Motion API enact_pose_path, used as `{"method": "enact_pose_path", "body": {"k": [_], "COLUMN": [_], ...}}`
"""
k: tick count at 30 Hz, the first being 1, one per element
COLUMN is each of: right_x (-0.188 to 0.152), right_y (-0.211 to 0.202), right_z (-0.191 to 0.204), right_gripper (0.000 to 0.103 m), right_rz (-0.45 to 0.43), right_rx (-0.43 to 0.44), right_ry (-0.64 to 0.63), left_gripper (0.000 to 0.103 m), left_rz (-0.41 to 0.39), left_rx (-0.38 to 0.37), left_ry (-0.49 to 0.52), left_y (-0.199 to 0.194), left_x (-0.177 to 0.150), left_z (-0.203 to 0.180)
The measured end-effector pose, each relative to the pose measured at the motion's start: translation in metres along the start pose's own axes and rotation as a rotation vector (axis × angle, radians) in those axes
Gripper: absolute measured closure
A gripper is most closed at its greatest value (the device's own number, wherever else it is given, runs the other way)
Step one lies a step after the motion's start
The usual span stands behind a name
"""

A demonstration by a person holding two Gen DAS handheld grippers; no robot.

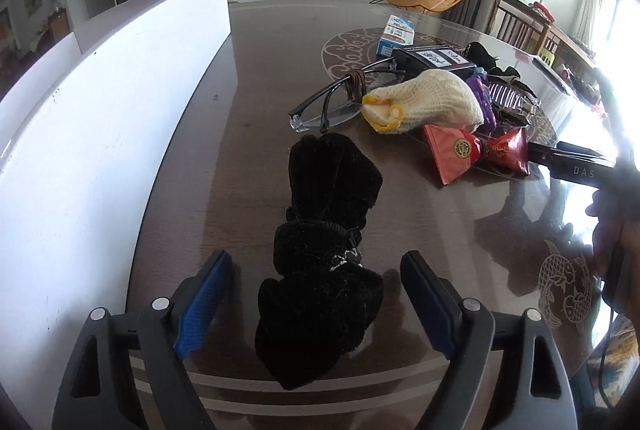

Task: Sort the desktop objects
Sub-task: 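Reach the left gripper to the black velvet pouch and grasp it, then grasp the red-and-gold packet with the right gripper while the left gripper lifts the pouch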

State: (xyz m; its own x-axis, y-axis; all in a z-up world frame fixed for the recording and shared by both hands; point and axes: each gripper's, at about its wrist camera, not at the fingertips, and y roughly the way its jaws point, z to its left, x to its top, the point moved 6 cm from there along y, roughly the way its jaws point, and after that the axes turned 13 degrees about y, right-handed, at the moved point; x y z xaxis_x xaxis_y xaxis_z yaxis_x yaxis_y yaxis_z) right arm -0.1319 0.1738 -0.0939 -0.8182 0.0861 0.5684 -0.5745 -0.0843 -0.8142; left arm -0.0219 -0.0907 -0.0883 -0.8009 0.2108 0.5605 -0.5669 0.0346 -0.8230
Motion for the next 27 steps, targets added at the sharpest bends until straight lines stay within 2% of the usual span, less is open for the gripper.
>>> {"method": "enact_pose_path", "body": {"k": [3, 5, 6, 8, 11, 13, 16, 17, 19, 21, 23, 26, 27], "right_x": [0.000, 0.000, -0.001, -0.006, -0.012, -0.012, -0.015, -0.021, -0.034, -0.048, -0.046, -0.039, -0.040], "right_y": [0.000, -0.001, -0.001, -0.004, -0.019, -0.045, -0.082, -0.086, -0.078, -0.062, -0.040, -0.015, -0.013], "right_z": [0.000, 0.000, 0.001, 0.001, -0.011, -0.004, 0.047, 0.069, 0.109, 0.136, 0.150, 0.151, 0.150], "right_gripper": [0.000, 0.000, 0.000, 0.000, 0.000, 0.000, 0.000, 0.000, 0.000, 0.000, 0.000, 0.001, 0.008], "right_rz": [0.000, 0.000, 0.004, 0.019, 0.023, -0.038, -0.125, -0.110, -0.015, 0.048, 0.074, 0.190, 0.216], "right_rx": [0.001, 0.011, 0.023, 0.079, 0.090, 0.183, 0.330, 0.368, 0.420, 0.419, 0.379, 0.349, 0.352], "right_ry": [0.001, 0.001, -0.038, -0.111, -0.149, -0.194, -0.421, -0.519, -0.694, -0.814, -0.843, -0.770, -0.750], "left_gripper": [0.012, 0.002, 0.000, 0.000, 0.000, 0.000, 0.000, 0.000, 0.000, 0.000, 0.000, 0.000, 0.000], "left_rz": [-0.002, 0.011, 0.014, 0.014, 0.008, 0.006, 0.005, 0.005, 0.006, 0.005, 0.005, 0.004, 0.003], "left_rx": [0.033, 0.049, 0.047, 0.050, 0.053, 0.058, 0.065, 0.067, 0.067, 0.067, 0.067, 0.068, 0.067], "left_ry": [0.000, 0.016, 0.007, 0.006, 0.003, -0.002, -0.009, -0.010, -0.008, -0.008, -0.008, -0.008, -0.008], "left_y": [0.008, 0.013, 0.015, 0.016, 0.017, 0.018, 0.018, 0.018, 0.018, 0.018, 0.018, 0.018, 0.017], "left_x": [0.006, 0.008, 0.009, 0.008, 0.009, 0.009, 0.010, 0.010, 0.011, 0.010, 0.010, 0.010, 0.009], "left_z": [0.008, 0.008, 0.010, 0.011, 0.012, 0.012, 0.012, 0.011, 0.010, 0.010, 0.010, 0.010, 0.009]}}
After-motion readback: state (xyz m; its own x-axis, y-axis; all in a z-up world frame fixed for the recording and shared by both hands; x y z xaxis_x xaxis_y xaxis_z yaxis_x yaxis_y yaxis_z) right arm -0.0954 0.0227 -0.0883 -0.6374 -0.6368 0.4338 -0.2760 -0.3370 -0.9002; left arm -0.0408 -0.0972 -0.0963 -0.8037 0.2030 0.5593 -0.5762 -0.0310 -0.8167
